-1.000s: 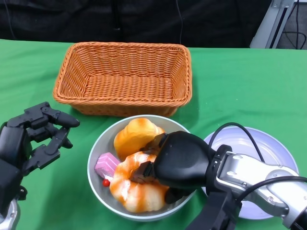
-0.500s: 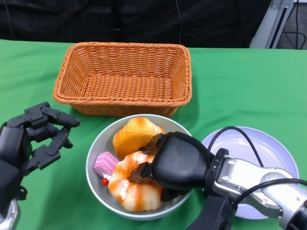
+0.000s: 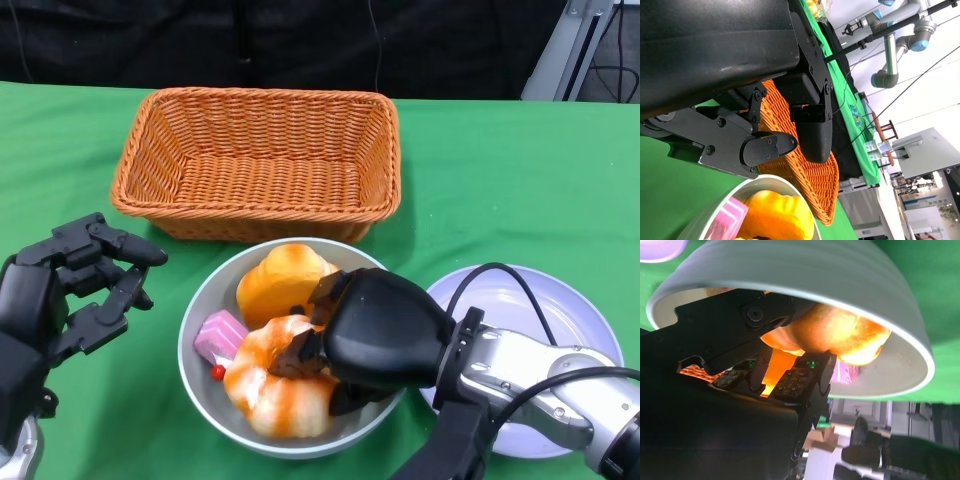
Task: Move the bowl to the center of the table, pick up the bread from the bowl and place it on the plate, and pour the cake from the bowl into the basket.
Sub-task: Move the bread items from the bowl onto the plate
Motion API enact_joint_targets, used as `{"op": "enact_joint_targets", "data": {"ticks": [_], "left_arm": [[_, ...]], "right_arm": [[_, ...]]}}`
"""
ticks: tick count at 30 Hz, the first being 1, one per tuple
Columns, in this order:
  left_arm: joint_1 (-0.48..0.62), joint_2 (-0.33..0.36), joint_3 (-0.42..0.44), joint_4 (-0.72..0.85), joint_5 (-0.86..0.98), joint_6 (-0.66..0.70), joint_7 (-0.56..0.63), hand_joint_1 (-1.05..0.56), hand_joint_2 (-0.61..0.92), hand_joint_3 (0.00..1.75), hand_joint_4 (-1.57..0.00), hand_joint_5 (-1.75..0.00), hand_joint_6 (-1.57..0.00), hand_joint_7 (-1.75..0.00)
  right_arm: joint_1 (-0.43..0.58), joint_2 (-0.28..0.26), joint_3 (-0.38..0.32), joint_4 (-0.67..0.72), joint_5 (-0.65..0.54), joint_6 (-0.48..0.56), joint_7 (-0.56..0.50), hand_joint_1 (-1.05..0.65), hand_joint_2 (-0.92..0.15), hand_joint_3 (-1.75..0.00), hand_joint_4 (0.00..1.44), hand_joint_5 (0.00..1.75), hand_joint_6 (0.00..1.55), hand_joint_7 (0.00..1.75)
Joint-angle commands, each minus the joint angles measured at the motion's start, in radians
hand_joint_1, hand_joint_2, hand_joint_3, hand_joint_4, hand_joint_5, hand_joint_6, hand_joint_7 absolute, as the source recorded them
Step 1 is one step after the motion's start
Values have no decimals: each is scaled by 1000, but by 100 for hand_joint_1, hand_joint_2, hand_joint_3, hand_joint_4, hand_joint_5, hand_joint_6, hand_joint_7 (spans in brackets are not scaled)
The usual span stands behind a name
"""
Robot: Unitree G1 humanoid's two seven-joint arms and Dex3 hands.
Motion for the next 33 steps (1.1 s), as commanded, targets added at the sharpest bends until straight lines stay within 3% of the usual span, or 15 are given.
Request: {"op": "enact_joint_targets", "data": {"ticks": [1, 5, 10, 11, 13, 16, 21, 25, 33], "left_arm": [[1, 8, 7, 10, 3, -15, 9, -8, 76, 63, -78, -149, -83, -103], [0, 10, 8, 11, 7, -15, 12, -9, 77, 61, -78, -150, -83, -103], [-1, 15, 12, 18, 18, -22, 17, -9, 78, 60, -77, -150, -83, -104], [-1, 14, 12, 18, 18, -22, 17, -9, 78, 60, -78, -150, -83, -104], [-2, 14, 13, 19, 17, -23, 16, -9, 78, 60, -78, -150, -83, -104], [-2, 14, 13, 20, 17, -24, 16, -9, 78, 60, -78, -150, -83, -104], [-3, 12, 14, 23, 8, -25, 11, -8, 77, 61, -78, -150, -83, -105], [-6, 11, 15, 27, 4, -21, 10, -9, 77, 61, -77, -150, -82, -105], [-7, 11, 16, 27, 3, -21, 9, -9, 77, 61, -77, -151, -82, -105]], "right_arm": [[9, -24, -73, -37, 79, -28, -26, -37, -86, 0, 88, 112, 121, 2], [19, -32, -123, -70, 134, -58, -25, -38, -82, 0, 81, 123, 120, 2], [36, -36, -175, -109, 198, -82, -1, -32, -91, -2, 72, 146, 121, 7], [39, -35, -181, -113, 206, -84, 7, -31, -91, -1, 71, 148, 118, 14], [43, -33, -187, -118, 211, -86, 15, -31, -91, 0, 70, 149, 88, 72], [46, -31, -194, -121, 210, -88, 23, -31, -91, 0, 70, 150, 76, 94], [55, -34, -210, -145, 223, -87, 49, -31, -91, 0, 69, 152, 72, 104], [146, -73, -292, -331, 410, -15, 248, -28, -91, 0, 76, 135, 80, 92], [170, -62, -321, -377, 426, 8, 315, -28, -91, 0, 77, 132, 82, 90]]}}
